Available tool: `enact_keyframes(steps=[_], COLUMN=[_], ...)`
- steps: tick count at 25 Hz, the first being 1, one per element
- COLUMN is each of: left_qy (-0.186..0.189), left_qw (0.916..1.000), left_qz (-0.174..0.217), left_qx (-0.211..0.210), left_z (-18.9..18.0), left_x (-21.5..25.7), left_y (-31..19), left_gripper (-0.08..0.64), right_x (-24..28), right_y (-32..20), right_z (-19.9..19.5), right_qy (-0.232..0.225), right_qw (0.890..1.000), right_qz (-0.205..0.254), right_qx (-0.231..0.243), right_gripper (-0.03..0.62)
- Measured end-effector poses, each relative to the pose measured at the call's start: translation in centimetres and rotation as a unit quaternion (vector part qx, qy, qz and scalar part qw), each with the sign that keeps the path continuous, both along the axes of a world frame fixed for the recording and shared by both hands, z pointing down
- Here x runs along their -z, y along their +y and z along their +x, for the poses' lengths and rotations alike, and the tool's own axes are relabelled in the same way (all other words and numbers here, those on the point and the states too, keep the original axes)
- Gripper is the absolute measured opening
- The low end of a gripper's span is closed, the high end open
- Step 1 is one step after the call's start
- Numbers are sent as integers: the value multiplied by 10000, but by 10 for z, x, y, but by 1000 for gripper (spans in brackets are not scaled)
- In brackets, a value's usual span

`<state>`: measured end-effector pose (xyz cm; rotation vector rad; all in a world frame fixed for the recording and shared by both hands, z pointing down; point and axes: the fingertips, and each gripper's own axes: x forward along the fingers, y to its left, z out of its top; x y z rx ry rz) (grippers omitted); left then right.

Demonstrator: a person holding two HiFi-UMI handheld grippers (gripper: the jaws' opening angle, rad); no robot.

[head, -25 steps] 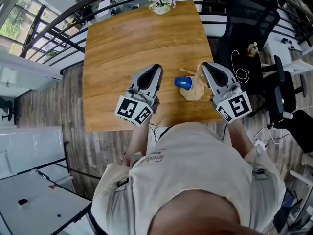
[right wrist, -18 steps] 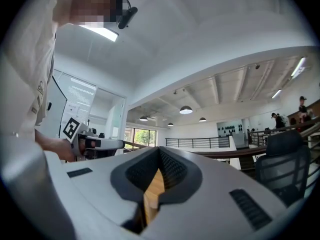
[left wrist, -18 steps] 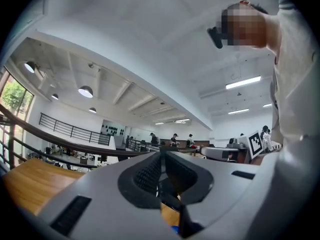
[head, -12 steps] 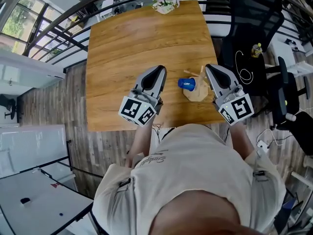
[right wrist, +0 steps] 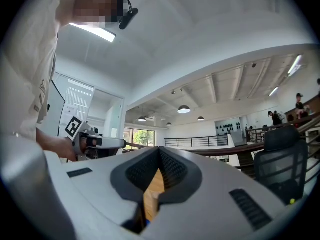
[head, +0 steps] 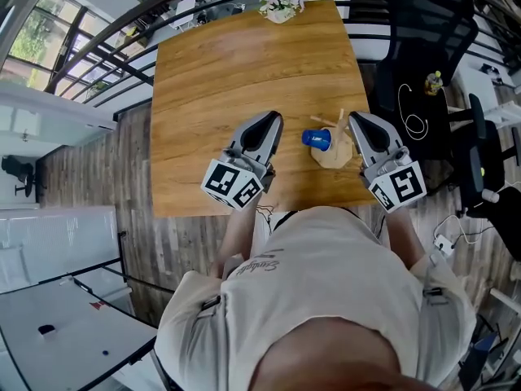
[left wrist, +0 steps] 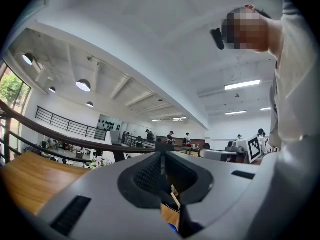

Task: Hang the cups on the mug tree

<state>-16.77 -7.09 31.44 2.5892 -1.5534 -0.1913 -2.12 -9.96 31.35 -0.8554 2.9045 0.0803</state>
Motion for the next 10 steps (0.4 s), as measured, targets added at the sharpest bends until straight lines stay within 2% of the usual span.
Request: enact_keyframes(steps=[10], left_qy=[113], left_qw=[9999], left_qz=[30], left_qx=[-33], left_z=[0], left_x=[11], left_y=[1], left_gripper=[35], right_x=[-2], right_y=[2], right_z=[-2], right_qy=[-48], right_qw=[9999], right_qz=[25], right_qx=[130], right_gripper=[-5])
